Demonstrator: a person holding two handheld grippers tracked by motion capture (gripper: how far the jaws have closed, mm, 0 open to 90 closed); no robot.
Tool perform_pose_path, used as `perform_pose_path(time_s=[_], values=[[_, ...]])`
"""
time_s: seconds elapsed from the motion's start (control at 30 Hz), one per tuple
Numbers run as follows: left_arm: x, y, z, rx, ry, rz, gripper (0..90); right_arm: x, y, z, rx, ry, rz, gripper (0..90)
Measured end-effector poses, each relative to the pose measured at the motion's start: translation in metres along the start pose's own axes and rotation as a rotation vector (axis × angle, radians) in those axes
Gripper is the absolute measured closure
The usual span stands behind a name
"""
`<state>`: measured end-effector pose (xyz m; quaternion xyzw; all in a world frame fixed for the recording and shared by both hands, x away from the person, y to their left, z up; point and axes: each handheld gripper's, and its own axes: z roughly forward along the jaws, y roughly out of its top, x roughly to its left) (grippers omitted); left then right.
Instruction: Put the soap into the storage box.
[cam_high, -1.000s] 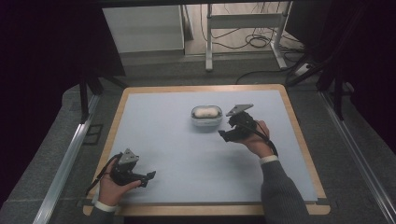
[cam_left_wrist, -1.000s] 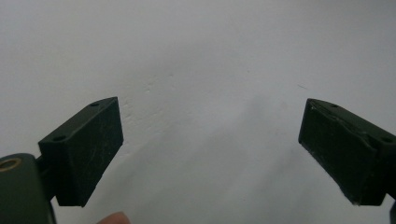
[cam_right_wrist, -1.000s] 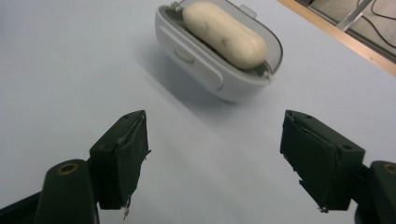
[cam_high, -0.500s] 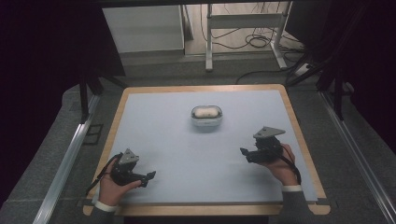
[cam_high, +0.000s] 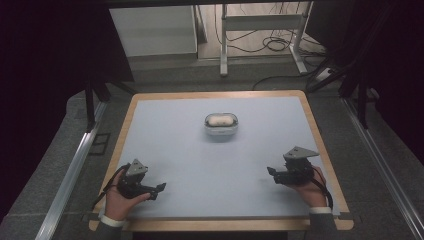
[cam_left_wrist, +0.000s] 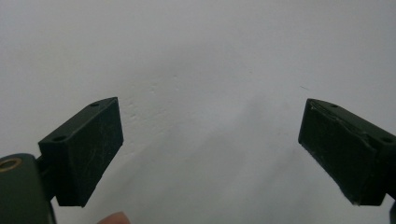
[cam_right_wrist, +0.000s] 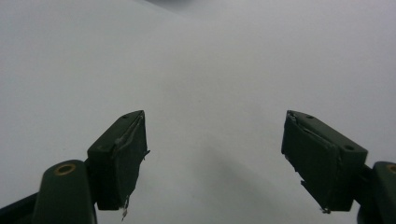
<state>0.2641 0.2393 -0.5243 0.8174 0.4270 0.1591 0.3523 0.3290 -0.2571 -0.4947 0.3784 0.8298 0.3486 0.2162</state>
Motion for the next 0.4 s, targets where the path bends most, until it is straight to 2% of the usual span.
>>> perform_pose_path(time_s=[0.4], values=[[0.002,0.0001,-0.0027,-0.011,0.003,-0.006,6.9,0.0037,-0.0004,0.0039,0.005,-0.013,-0.015,21.6]])
